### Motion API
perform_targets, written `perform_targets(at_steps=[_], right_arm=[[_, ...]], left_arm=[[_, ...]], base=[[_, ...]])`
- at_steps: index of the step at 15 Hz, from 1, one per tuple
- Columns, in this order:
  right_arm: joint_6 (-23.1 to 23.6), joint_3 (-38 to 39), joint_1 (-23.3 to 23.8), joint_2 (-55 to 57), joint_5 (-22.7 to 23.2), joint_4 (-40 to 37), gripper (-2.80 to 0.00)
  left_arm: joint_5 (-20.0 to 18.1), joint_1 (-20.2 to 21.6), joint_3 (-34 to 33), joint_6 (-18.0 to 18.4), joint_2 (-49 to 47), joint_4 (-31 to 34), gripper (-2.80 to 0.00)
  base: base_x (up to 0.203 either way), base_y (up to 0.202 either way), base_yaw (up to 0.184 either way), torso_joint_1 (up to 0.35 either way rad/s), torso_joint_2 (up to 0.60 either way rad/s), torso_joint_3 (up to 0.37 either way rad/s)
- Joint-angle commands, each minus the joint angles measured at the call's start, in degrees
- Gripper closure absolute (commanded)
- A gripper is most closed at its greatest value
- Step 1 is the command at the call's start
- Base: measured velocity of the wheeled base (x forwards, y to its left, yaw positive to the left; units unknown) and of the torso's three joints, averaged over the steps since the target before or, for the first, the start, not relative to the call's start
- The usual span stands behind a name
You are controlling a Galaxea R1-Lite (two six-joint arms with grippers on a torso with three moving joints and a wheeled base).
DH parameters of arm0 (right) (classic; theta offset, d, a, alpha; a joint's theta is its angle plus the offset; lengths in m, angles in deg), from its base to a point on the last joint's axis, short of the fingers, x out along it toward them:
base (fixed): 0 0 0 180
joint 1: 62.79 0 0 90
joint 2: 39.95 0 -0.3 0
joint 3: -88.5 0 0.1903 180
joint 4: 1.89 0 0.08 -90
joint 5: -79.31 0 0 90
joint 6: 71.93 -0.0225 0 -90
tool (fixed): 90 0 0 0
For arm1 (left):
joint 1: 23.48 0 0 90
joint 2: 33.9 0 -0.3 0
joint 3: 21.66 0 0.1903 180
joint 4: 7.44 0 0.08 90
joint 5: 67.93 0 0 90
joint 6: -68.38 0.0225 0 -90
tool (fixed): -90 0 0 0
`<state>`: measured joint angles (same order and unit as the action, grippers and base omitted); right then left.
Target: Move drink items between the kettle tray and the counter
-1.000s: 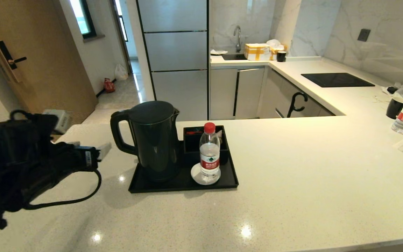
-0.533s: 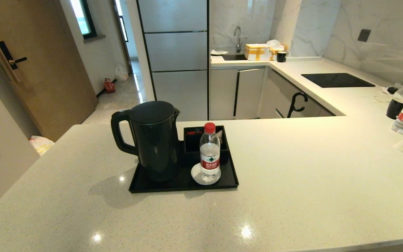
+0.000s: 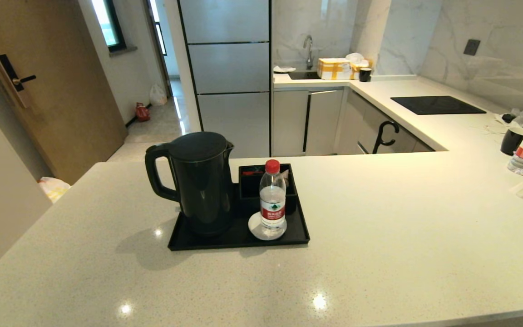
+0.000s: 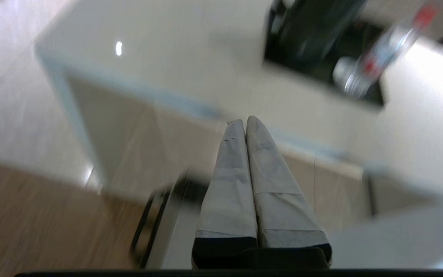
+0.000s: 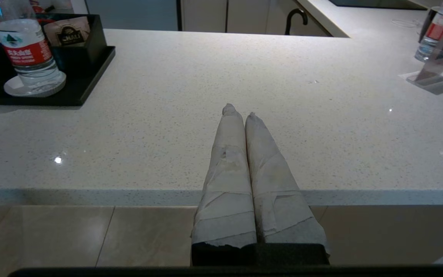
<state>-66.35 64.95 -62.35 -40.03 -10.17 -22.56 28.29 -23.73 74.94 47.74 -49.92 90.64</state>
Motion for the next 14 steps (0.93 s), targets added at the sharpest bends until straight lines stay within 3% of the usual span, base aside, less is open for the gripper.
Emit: perform_targets(at_steps=[1,5,7,8,10,12,14], right_arm=[[0.04,0.01,0.0,0.07,-0.06,0.03,0.0],[0.04,-0.08,0.0,0.07,-0.08,0.03,0.0],[0.04,0.01,0.0,0.07,-0.08,0.03,0.0],[0.04,-0.08,0.0,0.07,0.01,0.03,0.0],[0.04,0.01,0.0,0.07,-0.08,0.03,0.0],[0.04,0.01,0.0,0.07,-0.08,0.03,0.0],[0.04,0.01,0.0,0.07,-0.08,0.03,0.0]], left_arm=[[-0.14,-0.91,-0.07,0.01,4.29,6.98,0.0],[-6.25,0.23,-13.73,1.89,15.65,4.35,0.0],[-5.55,0.25,-20.09,1.84,15.96,-4.06,0.0],[-4.49,0.27,-25.83,1.87,15.97,-11.34,0.0],[-2.01,0.29,-39.13,2.71,15.96,-33.02,0.0],[0.01,0.32,-52.97,6.49,15.94,-52.65,0.0],[1.09,0.31,-60.44,11.44,15.95,-65.74,0.0]], base=[[0.0,0.0,0.0,0.0,0.0,0.0],[0.0,0.0,0.0,0.0,0.0,0.0],[0.0,0.0,0.0,0.0,0.0,0.0],[0.0,0.0,0.0,0.0,0.0,0.0],[0.0,0.0,0.0,0.0,0.0,0.0],[0.0,0.0,0.0,0.0,0.0,0.0],[0.0,0.0,0.0,0.0,0.0,0.0]])
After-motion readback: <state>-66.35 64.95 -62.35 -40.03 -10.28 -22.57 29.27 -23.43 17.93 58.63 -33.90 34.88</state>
